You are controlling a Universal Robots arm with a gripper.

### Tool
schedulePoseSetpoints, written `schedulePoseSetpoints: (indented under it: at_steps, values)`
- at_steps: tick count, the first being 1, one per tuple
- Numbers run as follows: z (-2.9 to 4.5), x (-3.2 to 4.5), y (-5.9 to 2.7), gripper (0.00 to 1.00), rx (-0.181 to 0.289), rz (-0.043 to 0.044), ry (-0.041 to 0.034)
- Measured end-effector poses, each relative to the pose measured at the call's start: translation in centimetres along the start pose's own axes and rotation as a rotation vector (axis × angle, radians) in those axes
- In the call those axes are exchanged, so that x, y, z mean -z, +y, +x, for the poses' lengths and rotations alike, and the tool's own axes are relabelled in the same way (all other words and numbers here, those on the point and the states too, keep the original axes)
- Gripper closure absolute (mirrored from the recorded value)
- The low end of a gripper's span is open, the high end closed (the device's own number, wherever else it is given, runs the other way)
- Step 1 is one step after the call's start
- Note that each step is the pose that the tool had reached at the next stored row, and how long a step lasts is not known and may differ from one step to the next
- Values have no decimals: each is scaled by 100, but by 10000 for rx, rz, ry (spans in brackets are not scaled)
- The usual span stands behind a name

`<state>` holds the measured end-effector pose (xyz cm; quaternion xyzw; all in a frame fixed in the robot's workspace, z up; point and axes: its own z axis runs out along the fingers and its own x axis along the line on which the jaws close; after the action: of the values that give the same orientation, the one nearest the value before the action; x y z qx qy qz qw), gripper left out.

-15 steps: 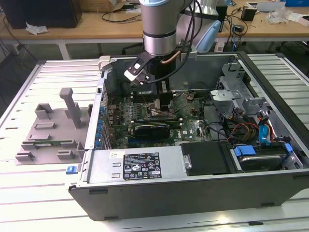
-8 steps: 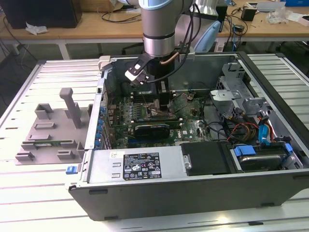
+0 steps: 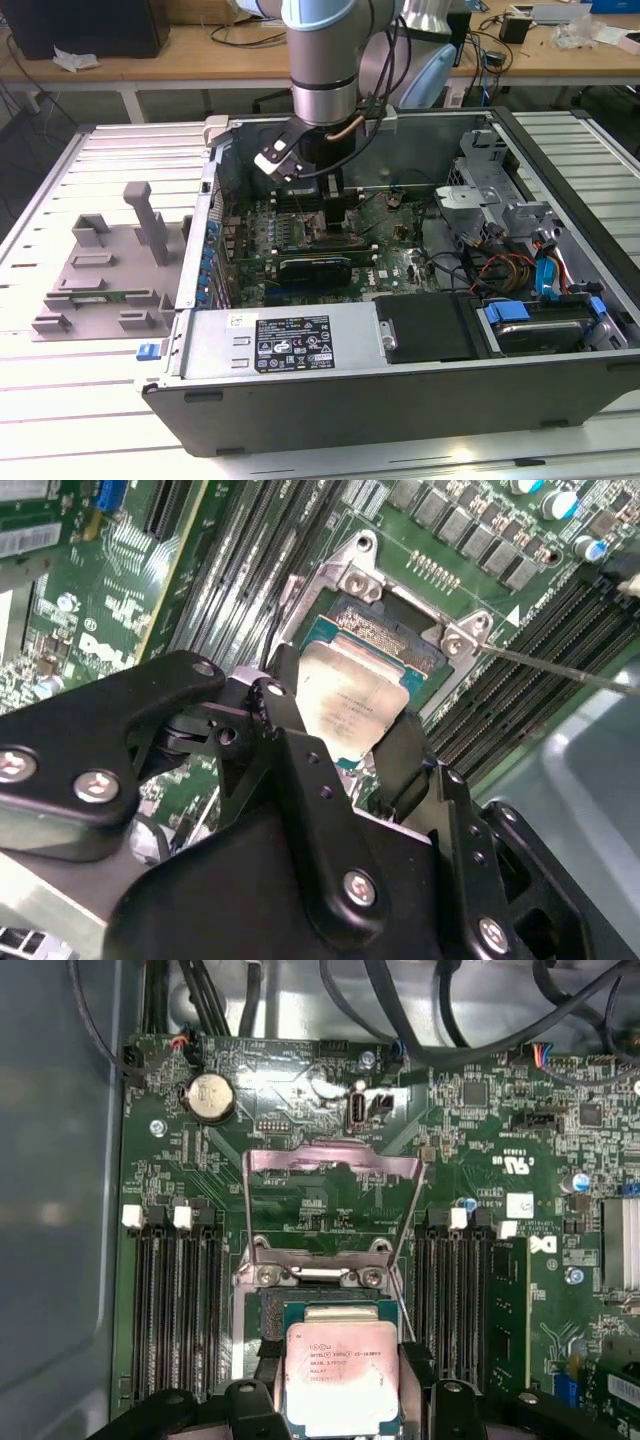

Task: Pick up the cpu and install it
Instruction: 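Place the cpu into insertion slot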

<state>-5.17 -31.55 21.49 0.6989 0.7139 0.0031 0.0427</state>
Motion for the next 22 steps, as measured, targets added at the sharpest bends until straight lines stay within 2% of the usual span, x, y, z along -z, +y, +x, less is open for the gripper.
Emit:
schedulePoseSetpoints:
  at_steps: [4,5,12,22]
  values:
    - [48,-27,-16,46,-99,5,-4]
    - [58,-62,-20,46,-140,8,-8]
    - [79,-151,-28,46,-425,24,-10]
    - [82,-174,-22,46,-193,11,4]
